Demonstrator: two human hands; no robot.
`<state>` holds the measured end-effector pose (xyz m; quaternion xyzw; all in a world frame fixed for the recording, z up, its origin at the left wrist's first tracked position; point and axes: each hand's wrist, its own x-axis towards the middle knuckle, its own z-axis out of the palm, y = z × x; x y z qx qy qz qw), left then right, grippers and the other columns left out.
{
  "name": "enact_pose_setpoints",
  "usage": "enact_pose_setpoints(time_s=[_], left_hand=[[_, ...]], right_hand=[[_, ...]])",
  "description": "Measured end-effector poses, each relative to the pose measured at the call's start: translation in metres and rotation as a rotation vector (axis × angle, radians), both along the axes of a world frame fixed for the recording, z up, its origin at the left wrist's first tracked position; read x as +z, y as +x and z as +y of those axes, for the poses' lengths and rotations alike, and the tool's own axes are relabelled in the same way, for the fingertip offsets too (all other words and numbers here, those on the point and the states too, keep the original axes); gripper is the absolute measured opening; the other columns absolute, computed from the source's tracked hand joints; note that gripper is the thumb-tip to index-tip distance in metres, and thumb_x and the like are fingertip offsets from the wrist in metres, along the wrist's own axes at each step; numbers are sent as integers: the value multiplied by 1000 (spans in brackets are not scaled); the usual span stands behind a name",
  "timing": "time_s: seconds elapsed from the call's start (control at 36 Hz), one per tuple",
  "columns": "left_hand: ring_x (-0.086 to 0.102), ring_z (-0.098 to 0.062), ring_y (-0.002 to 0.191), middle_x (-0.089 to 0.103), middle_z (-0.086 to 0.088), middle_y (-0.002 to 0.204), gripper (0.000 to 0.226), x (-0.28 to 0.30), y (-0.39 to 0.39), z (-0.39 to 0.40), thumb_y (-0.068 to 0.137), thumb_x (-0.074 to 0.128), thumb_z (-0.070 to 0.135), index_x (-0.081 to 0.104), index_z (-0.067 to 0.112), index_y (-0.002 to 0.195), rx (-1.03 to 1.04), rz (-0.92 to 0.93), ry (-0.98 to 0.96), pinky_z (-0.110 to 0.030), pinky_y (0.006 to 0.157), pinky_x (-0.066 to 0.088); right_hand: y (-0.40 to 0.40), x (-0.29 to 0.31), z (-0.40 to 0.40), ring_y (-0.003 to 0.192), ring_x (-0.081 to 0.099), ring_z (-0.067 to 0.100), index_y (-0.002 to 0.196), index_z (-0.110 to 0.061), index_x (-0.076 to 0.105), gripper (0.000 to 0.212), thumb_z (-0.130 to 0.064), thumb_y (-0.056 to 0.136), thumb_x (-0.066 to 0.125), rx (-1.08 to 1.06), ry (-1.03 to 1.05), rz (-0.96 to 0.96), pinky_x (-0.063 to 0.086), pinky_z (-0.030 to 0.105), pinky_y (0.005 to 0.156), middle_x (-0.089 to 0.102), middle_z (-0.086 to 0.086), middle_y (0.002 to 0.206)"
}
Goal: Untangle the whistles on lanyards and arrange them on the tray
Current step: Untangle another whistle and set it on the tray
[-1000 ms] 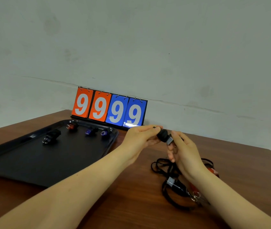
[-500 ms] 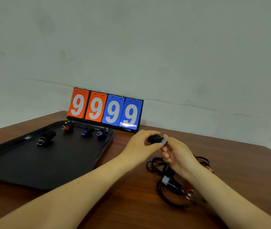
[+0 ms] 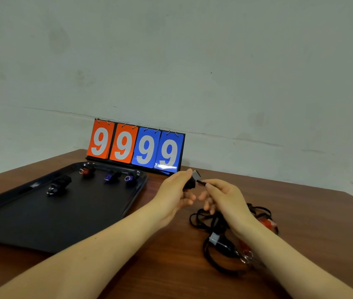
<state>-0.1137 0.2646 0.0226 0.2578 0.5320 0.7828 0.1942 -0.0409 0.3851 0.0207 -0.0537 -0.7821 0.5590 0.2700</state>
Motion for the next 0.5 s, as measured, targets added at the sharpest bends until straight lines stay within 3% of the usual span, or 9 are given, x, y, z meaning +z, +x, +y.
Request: enact_pose_setpoints(time_s=[0.14,0.31,0.5], left_hand=[[50,-9,55,56,-3,81,23,1,-1,1,97,51,34,58,12,103,50,-70,-20,-18,47,44],[48,-10,57,53,-4,77,22,2,-1,1,98,51,34,58,13,96,71,-132,29,-20,49,43],[48,-9,56,49,-3,72,22,1,-3,1,98,51,36,57,14,96,74,-111,-5,-19,48,42]], right_hand=[[0,2,2,57,63,14,103,-10,63,13,-7,96,52,-20,-62,41,48,20,49,71,7,75],[-4,-1,3,62,64,15,98,-3,60,8,-1,92,55,34,-79,-70,51,23,57,70,7,74],[-4,-1,2,61,57,14,90,-7,60,8,-1,91,55,102,-117,-33,47,24,58,62,4,70]])
